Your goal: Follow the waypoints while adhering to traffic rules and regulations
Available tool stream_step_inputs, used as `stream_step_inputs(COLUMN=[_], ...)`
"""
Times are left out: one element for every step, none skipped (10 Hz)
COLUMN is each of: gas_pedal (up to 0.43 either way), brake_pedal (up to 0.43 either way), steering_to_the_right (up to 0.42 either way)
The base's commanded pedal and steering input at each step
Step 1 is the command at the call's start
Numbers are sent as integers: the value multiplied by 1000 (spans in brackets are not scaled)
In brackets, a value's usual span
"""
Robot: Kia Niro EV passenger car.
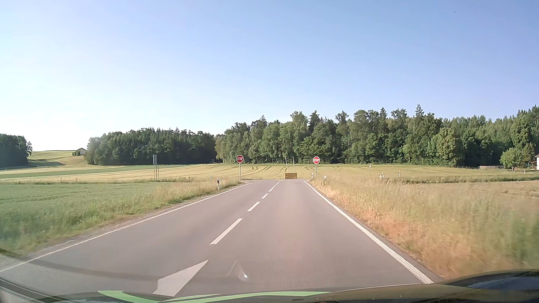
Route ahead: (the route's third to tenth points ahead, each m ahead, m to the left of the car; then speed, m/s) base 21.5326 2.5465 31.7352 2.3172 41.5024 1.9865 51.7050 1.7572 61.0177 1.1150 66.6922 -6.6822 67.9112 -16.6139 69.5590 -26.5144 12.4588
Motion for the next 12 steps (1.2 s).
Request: stream_step_inputs(gas_pedal=[0,0,0,0,0,0,0,0,0,0,0,0], brake_pedal=[0,0,0,0,0,6,6,6,6,6,12,18], steering_to_the_right=[-3,-4,-5,-5,-5,-5,-4,-4,-4,-4,-3,-1])
